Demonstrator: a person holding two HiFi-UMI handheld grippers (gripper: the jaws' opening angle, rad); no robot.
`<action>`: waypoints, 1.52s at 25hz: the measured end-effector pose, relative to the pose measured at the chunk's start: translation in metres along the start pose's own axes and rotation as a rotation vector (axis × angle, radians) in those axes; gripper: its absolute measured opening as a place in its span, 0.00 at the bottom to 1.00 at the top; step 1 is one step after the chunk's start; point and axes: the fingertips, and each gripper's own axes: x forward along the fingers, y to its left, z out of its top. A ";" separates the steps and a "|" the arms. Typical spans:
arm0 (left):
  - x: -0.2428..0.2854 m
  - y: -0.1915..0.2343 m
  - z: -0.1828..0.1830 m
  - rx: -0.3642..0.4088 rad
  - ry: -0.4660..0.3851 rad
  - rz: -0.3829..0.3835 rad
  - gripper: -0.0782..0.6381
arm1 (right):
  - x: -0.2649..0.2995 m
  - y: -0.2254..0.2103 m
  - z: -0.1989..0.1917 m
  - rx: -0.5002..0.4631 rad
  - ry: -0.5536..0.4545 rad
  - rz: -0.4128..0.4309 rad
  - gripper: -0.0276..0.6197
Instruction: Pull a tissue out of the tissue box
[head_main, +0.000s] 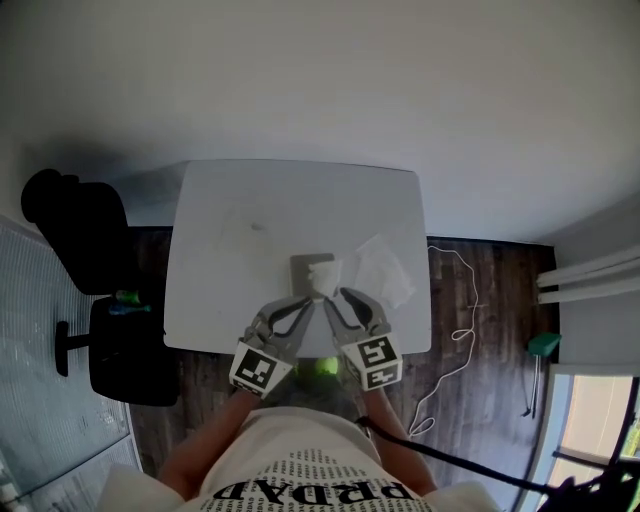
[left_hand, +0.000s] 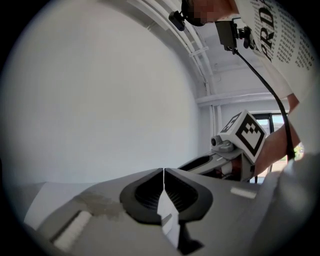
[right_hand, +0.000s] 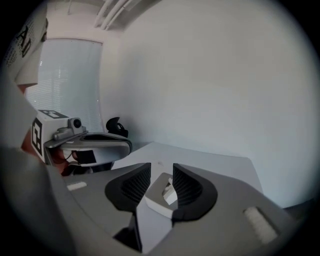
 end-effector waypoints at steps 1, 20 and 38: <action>0.002 0.001 -0.003 0.001 0.005 0.002 0.11 | 0.004 -0.002 -0.005 0.010 0.014 0.001 0.25; 0.024 0.010 -0.053 -0.053 0.057 0.046 0.11 | 0.044 -0.044 -0.057 0.129 0.141 -0.044 0.26; 0.030 0.013 -0.058 -0.055 0.066 0.046 0.11 | 0.063 -0.055 -0.073 0.157 0.173 -0.028 0.06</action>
